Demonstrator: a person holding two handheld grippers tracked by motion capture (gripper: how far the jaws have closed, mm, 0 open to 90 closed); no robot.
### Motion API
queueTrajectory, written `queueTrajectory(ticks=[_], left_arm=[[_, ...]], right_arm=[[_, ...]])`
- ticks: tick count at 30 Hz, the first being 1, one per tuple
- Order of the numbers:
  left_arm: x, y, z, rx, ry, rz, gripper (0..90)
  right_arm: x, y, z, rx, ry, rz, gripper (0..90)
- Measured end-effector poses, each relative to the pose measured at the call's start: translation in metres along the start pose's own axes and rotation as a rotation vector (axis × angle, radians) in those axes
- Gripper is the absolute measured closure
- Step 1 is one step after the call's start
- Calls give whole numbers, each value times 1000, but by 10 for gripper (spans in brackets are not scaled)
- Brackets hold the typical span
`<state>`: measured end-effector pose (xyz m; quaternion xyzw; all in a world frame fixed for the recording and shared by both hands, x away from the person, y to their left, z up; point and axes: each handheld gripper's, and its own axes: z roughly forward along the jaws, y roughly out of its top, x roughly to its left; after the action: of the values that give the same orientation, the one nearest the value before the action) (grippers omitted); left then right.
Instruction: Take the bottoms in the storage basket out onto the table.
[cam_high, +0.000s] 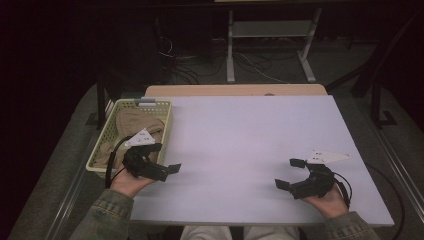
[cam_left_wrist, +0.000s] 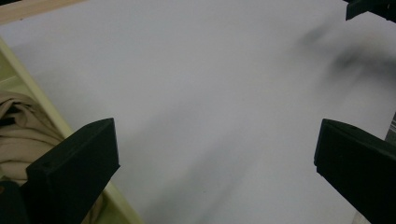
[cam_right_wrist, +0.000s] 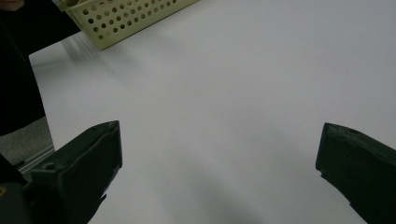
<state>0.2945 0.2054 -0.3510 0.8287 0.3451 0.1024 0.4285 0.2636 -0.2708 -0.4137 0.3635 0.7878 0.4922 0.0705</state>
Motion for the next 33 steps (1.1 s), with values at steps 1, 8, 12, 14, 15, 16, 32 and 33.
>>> queueTrajectory(ticks=[1, 8, 12, 14, 15, 16, 32, 33], left_arm=[[2, 0, -1, 0, 2, -3, 0], [11, 3, -8, 3, 13, -8, 0], [17, 5, -12, 10, 25, -14, 0], [20, 6, -15, 10, 34, -18, 0], [22, 6, -16, 11, 40, -20, 0], [23, 7, -17, 8, 44, -24, 0], [46, 18, -25, 62, 91, -42, 0], [47, 18, -25, 64, 93, -40, 0]], right_arm=[[0, 0, 0, 0, 0, 0, 1], [0, 0, 0, 1, -1, 1, 1], [0, 0, 0, 0, -1, 0, 1], [0, 0, 0, -3, 0, 2, 1], [0, 0, 0, -3, 0, 3, 1], [0, 0, 0, -3, 0, 3, 1], [0, 0, 1, 2, -4, 1, 1], [0, 0, 1, 2, -4, 0, 1]])
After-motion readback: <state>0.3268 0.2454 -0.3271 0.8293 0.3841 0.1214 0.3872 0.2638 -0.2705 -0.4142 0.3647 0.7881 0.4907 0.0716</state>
